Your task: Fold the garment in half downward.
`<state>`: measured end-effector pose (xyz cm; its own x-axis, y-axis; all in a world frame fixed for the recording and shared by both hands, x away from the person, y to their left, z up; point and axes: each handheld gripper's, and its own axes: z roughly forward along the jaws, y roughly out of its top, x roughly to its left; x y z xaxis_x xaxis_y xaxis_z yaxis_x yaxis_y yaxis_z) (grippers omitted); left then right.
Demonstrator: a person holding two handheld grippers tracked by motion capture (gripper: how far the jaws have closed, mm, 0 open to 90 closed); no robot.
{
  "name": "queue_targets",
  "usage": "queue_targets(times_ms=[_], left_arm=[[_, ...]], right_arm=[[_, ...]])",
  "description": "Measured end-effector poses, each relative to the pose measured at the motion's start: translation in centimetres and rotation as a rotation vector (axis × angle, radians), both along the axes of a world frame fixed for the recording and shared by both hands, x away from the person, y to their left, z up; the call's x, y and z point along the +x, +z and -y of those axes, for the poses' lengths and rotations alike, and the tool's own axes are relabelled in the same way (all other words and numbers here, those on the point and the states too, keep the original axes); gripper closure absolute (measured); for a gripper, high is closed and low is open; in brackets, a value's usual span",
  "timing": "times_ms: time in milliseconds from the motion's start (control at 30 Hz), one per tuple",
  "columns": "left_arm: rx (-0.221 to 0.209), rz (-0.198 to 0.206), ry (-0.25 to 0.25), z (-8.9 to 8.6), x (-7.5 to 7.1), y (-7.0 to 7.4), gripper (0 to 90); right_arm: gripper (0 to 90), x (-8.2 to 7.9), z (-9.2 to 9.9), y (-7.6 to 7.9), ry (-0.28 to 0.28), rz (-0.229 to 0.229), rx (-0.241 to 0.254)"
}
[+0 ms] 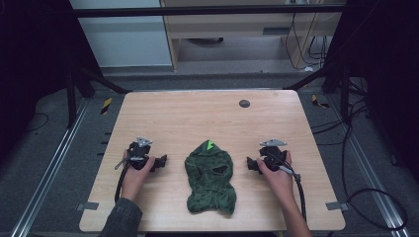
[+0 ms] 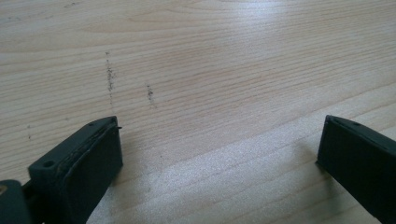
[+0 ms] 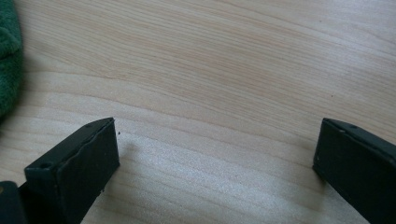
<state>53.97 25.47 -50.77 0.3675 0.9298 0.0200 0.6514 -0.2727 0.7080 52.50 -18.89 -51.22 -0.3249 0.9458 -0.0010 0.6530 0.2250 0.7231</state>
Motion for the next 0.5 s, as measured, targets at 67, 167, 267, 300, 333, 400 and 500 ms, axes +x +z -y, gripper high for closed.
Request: queue_targets(times_ms=[67, 167, 267, 300, 333, 400, 500], left_arm=[[-0.002, 0.002, 0.0, 0.0, 0.0, 0.0, 0.0], [-0.001, 0.002, -0.009, 0.2, -0.2, 0.0, 0.0], [-0.003, 0.0, -0.03, 0.7, -0.7, 0.0, 0.0], [-0.003, 0.0, -0.03, 0.7, -0.7, 0.0, 0.4], [-0.003, -0.004, -0.045, 1.1, -0.9, 0.1, 0.7], [-0.013, -0.003, -0.066, 1.4, -1.1, 0.2, 3.8], [-0.027, 0.0, -0.096, 1.9, -1.7, 0.9, 4.6]], right_arm=[[0.2, 0.1, 0.0, 0.0, 0.005, 0.001, 0.001], [0.3, 0.1, -0.1, 0.0, 0.007, -0.001, 0.003], [0.6, 0.1, -0.1, 0.0, 0.009, 0.0, -0.002], [0.6, 0.1, -0.1, 0.0, 0.009, 0.0, -0.002], [0.6, 0.1, -0.1, 0.0, 0.013, 0.001, -0.001], [1.0, 0.1, -0.1, 0.0, 0.022, 0.001, 0.0], [8.0, 0.0, 0.0, 0.3, 0.064, -0.01, -0.008]])
